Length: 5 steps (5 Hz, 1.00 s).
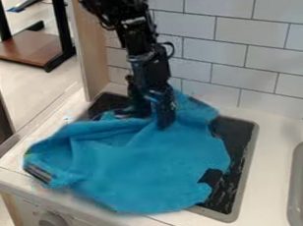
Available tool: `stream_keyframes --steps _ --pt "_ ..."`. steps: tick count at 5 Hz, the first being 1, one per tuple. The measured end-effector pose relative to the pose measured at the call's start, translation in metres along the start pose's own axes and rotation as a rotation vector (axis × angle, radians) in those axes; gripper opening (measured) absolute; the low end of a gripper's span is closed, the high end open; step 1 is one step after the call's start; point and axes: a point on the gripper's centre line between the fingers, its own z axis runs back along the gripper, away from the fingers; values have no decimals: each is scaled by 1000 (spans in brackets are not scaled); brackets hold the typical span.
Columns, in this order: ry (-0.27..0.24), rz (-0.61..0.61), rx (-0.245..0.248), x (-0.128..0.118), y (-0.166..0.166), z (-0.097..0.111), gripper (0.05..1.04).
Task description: Put the cloth
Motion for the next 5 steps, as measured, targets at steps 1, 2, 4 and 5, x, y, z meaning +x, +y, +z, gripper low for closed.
stream_keyframes --steps 1,2,4,5 --pt "0 12 -11 0 -3 11 998" --pt "-5 8 -13 3 -5 19 998" --pt "-104 11 35 1 -2 75 998" --pt "-92 -31 8 -6 -6 83 998"
